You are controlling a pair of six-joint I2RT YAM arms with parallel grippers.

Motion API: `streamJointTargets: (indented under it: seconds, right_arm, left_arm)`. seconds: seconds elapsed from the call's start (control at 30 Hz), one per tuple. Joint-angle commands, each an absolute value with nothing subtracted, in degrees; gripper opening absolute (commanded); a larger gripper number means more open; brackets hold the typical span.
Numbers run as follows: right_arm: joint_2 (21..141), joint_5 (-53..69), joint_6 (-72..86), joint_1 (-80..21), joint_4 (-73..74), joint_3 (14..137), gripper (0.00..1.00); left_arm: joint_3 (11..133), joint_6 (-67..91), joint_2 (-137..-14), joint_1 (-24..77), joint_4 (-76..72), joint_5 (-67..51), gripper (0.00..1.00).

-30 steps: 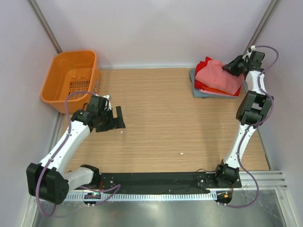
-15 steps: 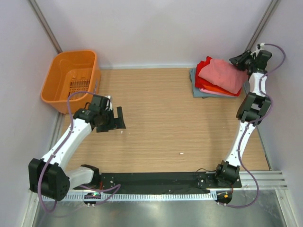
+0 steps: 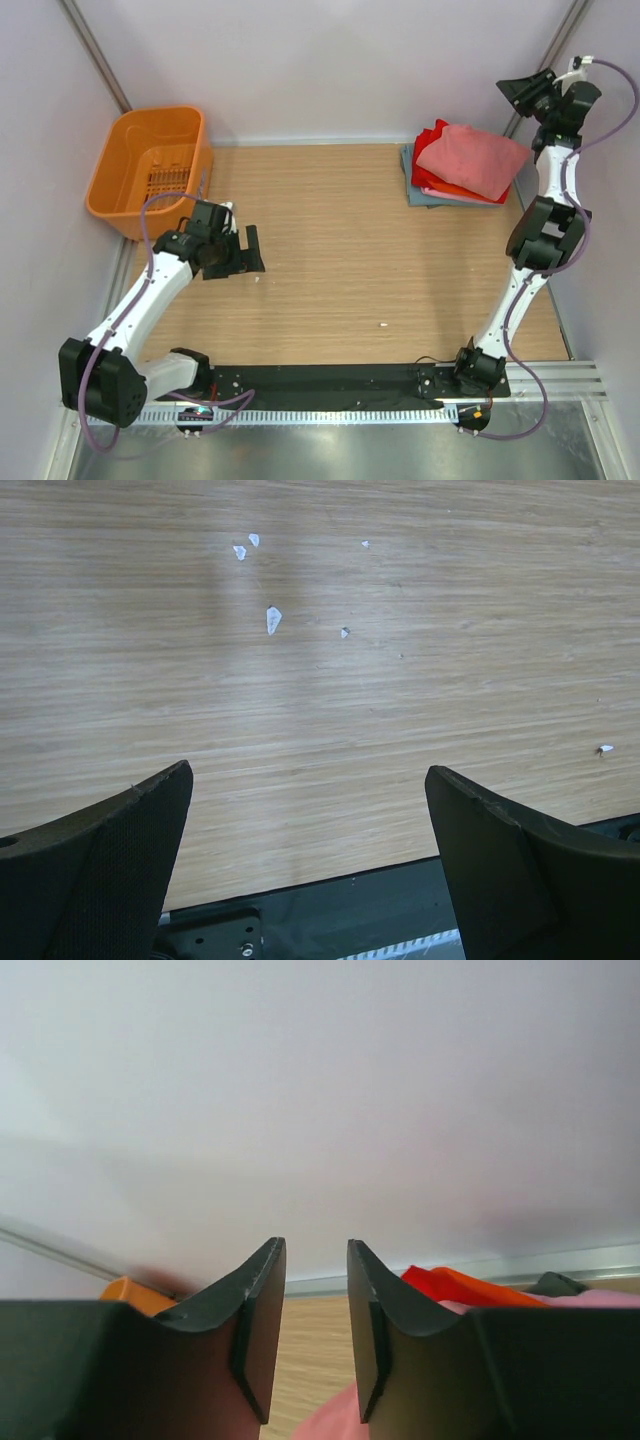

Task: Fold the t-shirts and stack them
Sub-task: Neatly place the folded tshirt to the corner

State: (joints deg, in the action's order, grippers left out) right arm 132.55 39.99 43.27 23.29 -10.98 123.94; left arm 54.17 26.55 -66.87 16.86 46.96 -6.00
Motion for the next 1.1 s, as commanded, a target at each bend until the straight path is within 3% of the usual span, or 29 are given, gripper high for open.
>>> streamJointTargets:
  seconds: [0.0,0.2,0.27,0.53,0.77,0.93,1.07]
  right_arm:
    - [125.95,43.07,45.63,22.06,-18.28,117.96,0.35]
    - [128.84,44.99,45.43,19.34,-13.97,115.93,0.08]
    - [129.37,45.88,44.66,17.68,-13.8,114.53,0.06]
    - [133.76,41.22,36.74,16.78,-2.99,119.44,0.05]
    - [144.39,40.43,36.91,19.77,-0.35,133.12,0.07]
    - [152.48,39.9,37.35,20.83,-0.44,141.14,0.11]
    - [151.19,37.45,36.48,20.92,-1.49,144.67,0.16]
  left_arm:
    - [54.14,26.54,-64.95,17.14,45.97,-5.45,1.0]
    - [54.14,26.54,-64.95,17.58,46.05,-4.92,1.0]
    - [54.05,26.63,-64.95,17.58,46.05,-4.66,0.99]
    - [54.14,26.63,-66.01,17.58,46.32,-4.48,1.0]
    - [54.32,26.54,-67.59,17.58,46.41,-4.57,1.0]
    - [54.4,26.46,-68.47,17.58,46.41,-4.48,1.0]
    - [54.49,26.54,-68.64,17.58,46.58,-4.57,1.0]
